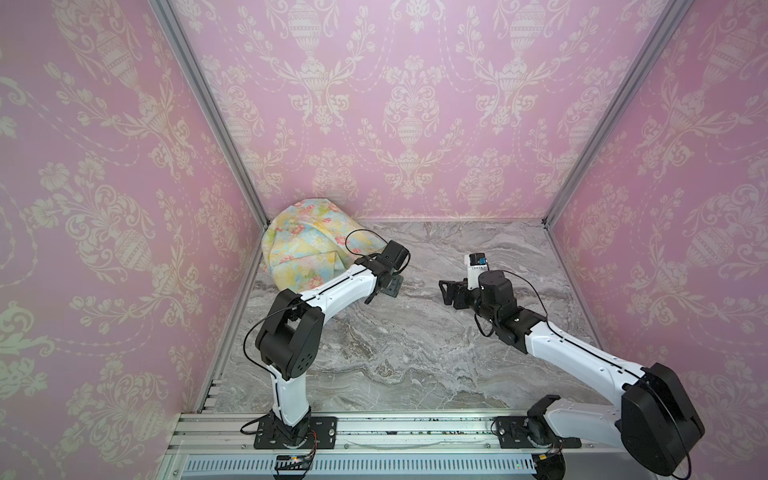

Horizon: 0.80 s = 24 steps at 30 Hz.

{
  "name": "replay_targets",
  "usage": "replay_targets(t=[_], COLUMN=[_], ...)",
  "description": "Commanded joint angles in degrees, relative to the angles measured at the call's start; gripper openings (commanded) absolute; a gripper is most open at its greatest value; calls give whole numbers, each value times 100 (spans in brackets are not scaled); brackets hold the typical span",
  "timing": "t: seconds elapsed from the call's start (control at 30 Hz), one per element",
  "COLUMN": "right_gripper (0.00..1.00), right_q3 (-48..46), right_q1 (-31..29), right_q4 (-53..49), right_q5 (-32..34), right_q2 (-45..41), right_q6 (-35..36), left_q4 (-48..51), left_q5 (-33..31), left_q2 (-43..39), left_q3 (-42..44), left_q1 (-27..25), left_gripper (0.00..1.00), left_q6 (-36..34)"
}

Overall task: Pick out a specific cloth from the pile
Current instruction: 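Grasp the edge of the yellow cloth with the left gripper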

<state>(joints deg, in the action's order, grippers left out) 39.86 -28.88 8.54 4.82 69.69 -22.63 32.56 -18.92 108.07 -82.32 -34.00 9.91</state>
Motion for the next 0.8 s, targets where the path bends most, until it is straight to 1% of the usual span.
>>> replay_targets(t=[0.0, 0.13, 0.43, 0.6, 0.67, 0.77], right_gripper=[85, 85, 85, 85, 85, 85], right_q3=[-139, -245, -391, -431, -443, -446], right_q1=[116, 220, 286, 289, 289, 291], right_q4=[-176, -161, -209, -238, -230, -220], right_q5=[-184, -287, -302, -281, -270, -270], right_q2=[-227, -351, -499, -529, -535, -509], right_q6=[-201, -298, -316, -294, -294, -294], left_q4=[62, 92, 75, 41, 38, -12], left_q5=[-279, -363, -231, -184, -156, -109], left_q2=[312, 669, 1237, 1467, 1554, 1675], left_q3=[-369, -695, -1200, -1366, -1436, -1530], left_q1=[-37, -6, 233, 383, 419, 455], left_gripper=[85, 84, 83, 79, 76, 64], left_q6=[-214, -279, -271, -305, -314, -306])
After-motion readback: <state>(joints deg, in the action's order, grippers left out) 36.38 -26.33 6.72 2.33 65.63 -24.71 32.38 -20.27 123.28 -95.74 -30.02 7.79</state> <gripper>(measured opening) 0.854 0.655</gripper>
